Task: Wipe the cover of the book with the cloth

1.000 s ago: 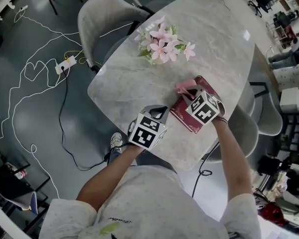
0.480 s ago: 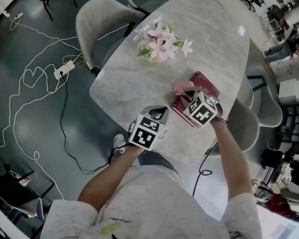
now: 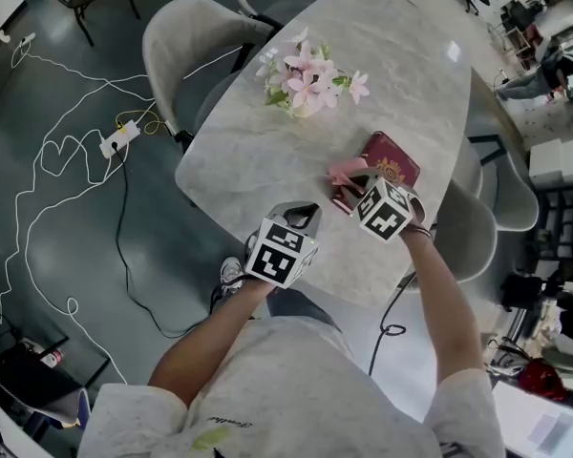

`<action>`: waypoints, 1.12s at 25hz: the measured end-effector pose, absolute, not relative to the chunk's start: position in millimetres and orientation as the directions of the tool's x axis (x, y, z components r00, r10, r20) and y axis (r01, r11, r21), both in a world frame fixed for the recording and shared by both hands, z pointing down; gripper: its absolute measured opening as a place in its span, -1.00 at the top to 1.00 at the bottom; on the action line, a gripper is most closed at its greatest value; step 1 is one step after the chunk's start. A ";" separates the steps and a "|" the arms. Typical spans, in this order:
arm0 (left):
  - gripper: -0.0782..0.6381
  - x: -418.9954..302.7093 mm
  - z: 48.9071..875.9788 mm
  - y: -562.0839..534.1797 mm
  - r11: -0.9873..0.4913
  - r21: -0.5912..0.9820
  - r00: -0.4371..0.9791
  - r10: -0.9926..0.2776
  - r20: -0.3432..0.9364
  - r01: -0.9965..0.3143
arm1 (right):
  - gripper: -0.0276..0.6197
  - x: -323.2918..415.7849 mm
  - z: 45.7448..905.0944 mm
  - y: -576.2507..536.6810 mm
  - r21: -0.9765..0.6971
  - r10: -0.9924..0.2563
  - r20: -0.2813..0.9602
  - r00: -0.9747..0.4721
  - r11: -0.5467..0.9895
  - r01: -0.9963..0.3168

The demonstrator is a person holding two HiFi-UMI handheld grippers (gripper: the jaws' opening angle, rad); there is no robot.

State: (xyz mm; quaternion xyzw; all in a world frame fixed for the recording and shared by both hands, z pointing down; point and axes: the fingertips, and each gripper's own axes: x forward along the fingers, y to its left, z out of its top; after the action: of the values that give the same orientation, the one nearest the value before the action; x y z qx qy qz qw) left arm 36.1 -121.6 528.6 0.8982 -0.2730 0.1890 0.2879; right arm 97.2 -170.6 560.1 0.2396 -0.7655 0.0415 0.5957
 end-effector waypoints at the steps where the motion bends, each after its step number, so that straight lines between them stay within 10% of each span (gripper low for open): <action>1: 0.76 35.3 528.2 -120.8 -0.688 0.414 0.782 -0.379 0.495 -0.596 | 0.86 95.9 559.9 -168.7 0.222 -0.317 0.932 -0.173 0.881 -0.417; 28: 0.76 -9.7 515.3 -94.2 -0.754 0.406 0.827 -0.316 0.465 -0.517 | 0.86 47.3 562.5 -112.9 0.204 -0.332 0.930 -0.155 0.821 -0.533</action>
State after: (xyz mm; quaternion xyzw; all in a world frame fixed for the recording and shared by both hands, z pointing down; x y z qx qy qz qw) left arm -9.7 -94.2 515.3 0.9176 -0.2269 0.1871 0.2675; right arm 47.3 -112.9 562.5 0.2862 -0.7551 0.0861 0.5834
